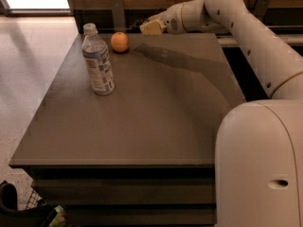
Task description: Move rxbar chocolate near orange
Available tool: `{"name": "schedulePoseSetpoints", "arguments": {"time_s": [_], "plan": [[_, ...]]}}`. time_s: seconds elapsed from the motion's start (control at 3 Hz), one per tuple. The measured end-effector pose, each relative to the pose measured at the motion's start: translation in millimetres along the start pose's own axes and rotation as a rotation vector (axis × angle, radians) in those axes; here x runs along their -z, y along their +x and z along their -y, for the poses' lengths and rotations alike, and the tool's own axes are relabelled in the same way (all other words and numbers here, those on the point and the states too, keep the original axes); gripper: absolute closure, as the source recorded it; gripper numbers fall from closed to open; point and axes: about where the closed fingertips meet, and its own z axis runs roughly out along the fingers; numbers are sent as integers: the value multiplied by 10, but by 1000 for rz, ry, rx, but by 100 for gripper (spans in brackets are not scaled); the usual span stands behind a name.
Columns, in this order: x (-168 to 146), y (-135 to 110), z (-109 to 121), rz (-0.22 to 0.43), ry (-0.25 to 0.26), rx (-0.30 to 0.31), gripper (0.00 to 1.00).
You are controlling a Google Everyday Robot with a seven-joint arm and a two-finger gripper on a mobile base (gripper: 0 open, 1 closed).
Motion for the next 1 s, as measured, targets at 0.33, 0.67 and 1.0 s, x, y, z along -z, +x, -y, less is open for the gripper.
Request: {"name": "schedulePoseSetpoints", "arguments": {"time_s": [0.33,0.67,1.0], "plan": [[-32,7,-17,-1,-5,-1,53],[-81,17,-42,-2,-12,-2,21],[-109,24,-57,-3,-16,-3,0]]}}
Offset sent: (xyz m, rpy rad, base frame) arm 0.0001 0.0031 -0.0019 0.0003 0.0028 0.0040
